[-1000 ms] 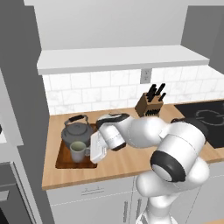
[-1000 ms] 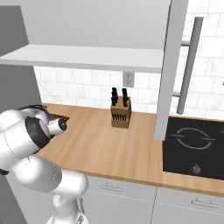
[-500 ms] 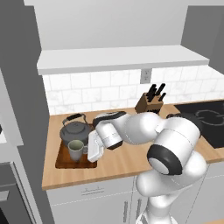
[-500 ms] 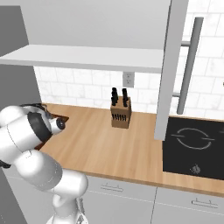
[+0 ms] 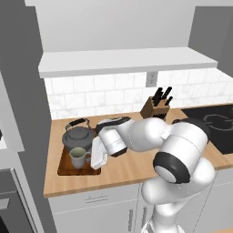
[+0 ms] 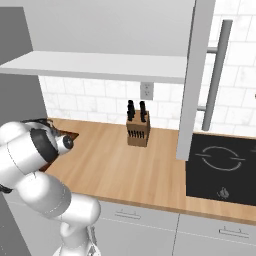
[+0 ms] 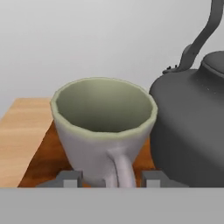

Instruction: Pick the kettle from the counter and place it on the tray. Then pick the mug from the cabinet and place it on the tray. Then close the cabinet doors.

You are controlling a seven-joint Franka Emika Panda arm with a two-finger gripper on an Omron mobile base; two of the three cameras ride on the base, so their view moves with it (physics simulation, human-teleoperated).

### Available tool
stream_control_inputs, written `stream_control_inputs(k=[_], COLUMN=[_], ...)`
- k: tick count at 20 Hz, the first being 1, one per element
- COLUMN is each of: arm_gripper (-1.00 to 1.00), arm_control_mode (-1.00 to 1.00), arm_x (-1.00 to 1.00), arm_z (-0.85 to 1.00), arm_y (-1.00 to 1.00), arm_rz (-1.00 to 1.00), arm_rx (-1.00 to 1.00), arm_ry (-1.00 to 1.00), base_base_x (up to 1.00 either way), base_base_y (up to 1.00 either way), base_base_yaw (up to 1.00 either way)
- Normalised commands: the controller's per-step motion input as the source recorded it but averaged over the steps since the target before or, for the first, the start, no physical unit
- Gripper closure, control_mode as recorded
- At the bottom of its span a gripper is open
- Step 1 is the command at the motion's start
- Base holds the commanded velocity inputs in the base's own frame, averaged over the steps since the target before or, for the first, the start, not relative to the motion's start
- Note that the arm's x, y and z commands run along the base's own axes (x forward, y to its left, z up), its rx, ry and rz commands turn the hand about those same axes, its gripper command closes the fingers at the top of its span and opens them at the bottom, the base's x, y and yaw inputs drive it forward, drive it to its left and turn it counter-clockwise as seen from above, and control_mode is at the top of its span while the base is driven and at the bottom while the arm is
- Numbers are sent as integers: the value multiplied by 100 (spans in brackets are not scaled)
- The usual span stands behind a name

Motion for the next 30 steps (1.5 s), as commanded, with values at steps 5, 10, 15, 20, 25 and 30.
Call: stream_control_inputs(k=[5,10,15,20,25,30], arm_gripper=[-100,-100,-100,-100,-100,-100], arm_control_mode=[-100,-100,-100,-100,-100,-100], arm_x=[-9,-17,-21,-2,-3,-2], arm_z=[-1,3,14,34,56,62], arm_y=[0,-2,-12,-34,-37,-40], arm_rz=[0,0,0,0,0,-1], arm_rx=[3,11,3,1,2,3], arm_ry=[0,0,0,0,2,11], base_base_x=[0,0,0,0,0,0], base_base_y=[0,0,0,0,0,0], base_base_yaw=[0,0,0,0,0,0])
